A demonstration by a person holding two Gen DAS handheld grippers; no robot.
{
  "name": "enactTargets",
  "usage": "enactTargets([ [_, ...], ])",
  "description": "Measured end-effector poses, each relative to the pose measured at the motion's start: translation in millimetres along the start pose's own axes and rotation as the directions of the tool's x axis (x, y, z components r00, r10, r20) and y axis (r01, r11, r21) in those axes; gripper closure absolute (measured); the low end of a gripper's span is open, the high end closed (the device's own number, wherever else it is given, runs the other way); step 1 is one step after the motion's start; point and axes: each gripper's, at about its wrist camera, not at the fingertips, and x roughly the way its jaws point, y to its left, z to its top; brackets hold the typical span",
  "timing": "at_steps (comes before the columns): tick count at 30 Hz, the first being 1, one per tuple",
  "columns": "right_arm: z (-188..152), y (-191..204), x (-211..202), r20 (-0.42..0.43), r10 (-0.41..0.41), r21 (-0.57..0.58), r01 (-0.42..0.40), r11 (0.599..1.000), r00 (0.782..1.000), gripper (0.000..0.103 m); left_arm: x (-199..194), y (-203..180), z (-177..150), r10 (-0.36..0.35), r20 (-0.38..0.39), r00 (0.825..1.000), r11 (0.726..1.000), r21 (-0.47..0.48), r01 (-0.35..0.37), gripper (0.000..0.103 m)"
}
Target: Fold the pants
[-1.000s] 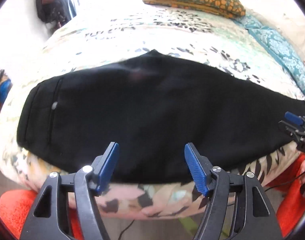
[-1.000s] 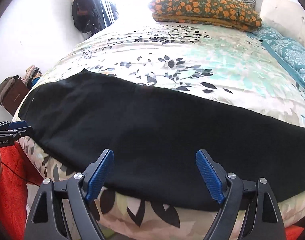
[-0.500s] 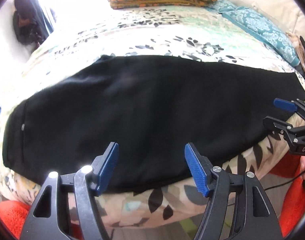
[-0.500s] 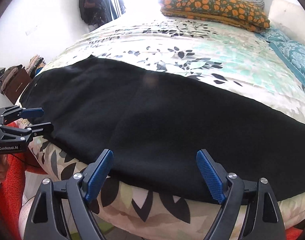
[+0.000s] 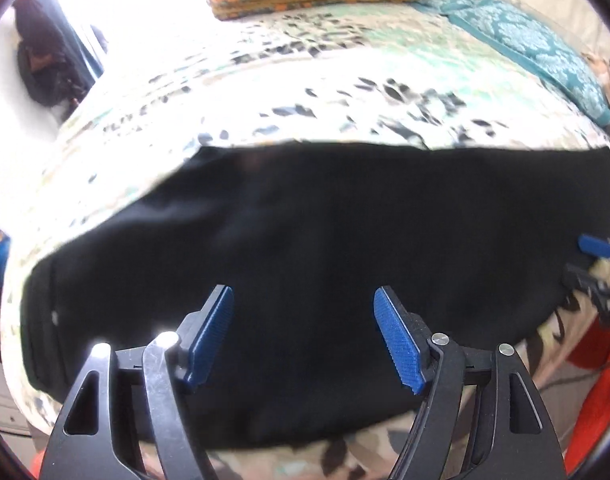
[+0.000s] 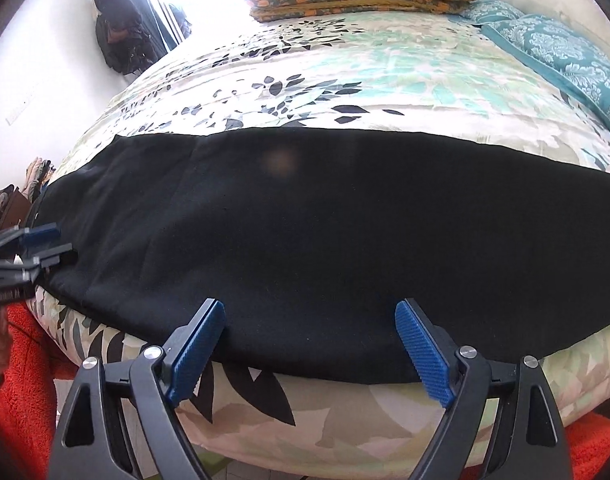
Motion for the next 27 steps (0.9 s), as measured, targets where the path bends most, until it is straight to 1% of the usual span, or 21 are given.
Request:
enactTargets([
  [2,-1,4,2,-0.002,-0.005,-0.017,0.005,1.000,1.000,0.010,19,23,26,0.031,0.004,1.000,0.998,-0.055,-0.031,0.027],
  [3,-1,6,4,-0.005,-0.013,-0.029,0.013,0.999,1.000,0.008,32,38,35,0.073,-0.007,0.997,0.993,-0.096,-0.073,0.027],
  [5,-2,9,7,-0.007,-0.027,-0.047,0.027,0.999,1.000,0.006,60,69,44,0.152,-0.046,0.987,0.969,-0.190,-0.158,0.027],
  [6,-2,10,8,-0.007,-0.032,-0.052,0.032,0.998,0.999,0.004,76,85,43,0.182,-0.093,0.979,0.951,-0.237,-0.200,0.028],
  [7,-2,10,9,-0.006,-0.034,-0.055,0.034,0.998,0.999,0.003,89,101,36,0.180,-0.143,0.973,0.937,-0.277,-0.214,0.027],
  [8,-3,10,10,-0.005,-0.035,-0.057,0.034,0.998,0.999,0.002,96,109,30,0.158,-0.149,0.976,0.931,-0.306,-0.197,0.024],
  [9,-3,10,10,-0.003,-0.033,-0.059,0.033,0.998,0.999,0.002,92,109,25,0.169,-0.106,0.980,0.932,-0.305,-0.194,0.023],
  [10,-3,10,10,-0.002,-0.031,-0.060,0.031,0.998,1.000,0.001,90,102,26,0.195,-0.099,0.976,0.936,-0.280,-0.215,0.023],
  [11,-2,9,10,-0.002,-0.027,-0.061,0.027,0.998,1.000,0.001,86,95,25,0.215,-0.111,0.970,0.938,-0.252,-0.236,0.025],
  [12,-1,8,9,-0.004,-0.019,-0.059,0.019,0.998,1.000,0.001,80,88,23,0.221,-0.107,0.969,0.942,-0.234,-0.241,0.025],
  [13,0,6,7,-0.005,-0.007,-0.052,0.007,0.999,1.000,0.001,69,81,20,0.207,-0.082,0.975,0.948,-0.228,-0.220,0.025],
  [15,6,-2,-1,0.013,0.017,-0.014,-0.017,1.000,1.000,0.001,45,61,13,0.140,-0.024,0.990,0.962,-0.233,-0.142,0.025],
  [17,10,-20,-20,0.080,0.022,0.062,-0.027,0.998,0.997,0.001,25,34,10,0.071,0.018,0.997,0.973,-0.222,-0.065,0.025],
  [19,15,-50,-45,0.166,0.025,0.179,-0.055,0.982,0.986,0.001,9,5,0,-0.013,0.048,0.999,0.981,-0.193,0.022,0.025],
  [20,16,-69,-57,0.207,0.023,0.247,-0.075,0.966,0.978,0.001,9,-11,2,-0.054,0.059,0.997,0.983,-0.173,0.063,0.025],
  [21,15,-89,-69,0.246,0.018,0.317,-0.098,0.943,0.969,0.001,5,-27,-4,-0.090,0.068,0.994,0.984,-0.149,0.099,0.025],
  [22,13,-109,-79,0.278,0.009,0.384,-0.120,0.916,0.960,0.001,7,-42,-2,-0.119,0.071,0.990,0.985,-0.116,0.127,0.025],
  [23,10,-129,-89,0.305,-0.010,0.447,-0.134,0.884,0.952,0.001,7,-58,-6,-0.143,0.065,0.988,0.987,-0.069,0.148,0.024],
  [24,5,-149,-99,0.328,-0.026,0.501,-0.150,0.852,0.944,0.001,10,-73,-10,-0.151,0.050,0.987,0.988,-0.017,0.152,0.024],
  [25,1,-170,-107,0.347,-0.042,0.553,-0.168,0.816,0.937,0.001,15,-86,-16,-0.146,0.024,0.989,0.989,0.033,0.145,0.024],
  [27,-14,-213,-124,0.375,-0.093,0.660,-0.196,0.725,0.922,0.001,39,-102,-28,-0.129,-0.074,0.989,0.986,0.094,0.136,0.023],
])
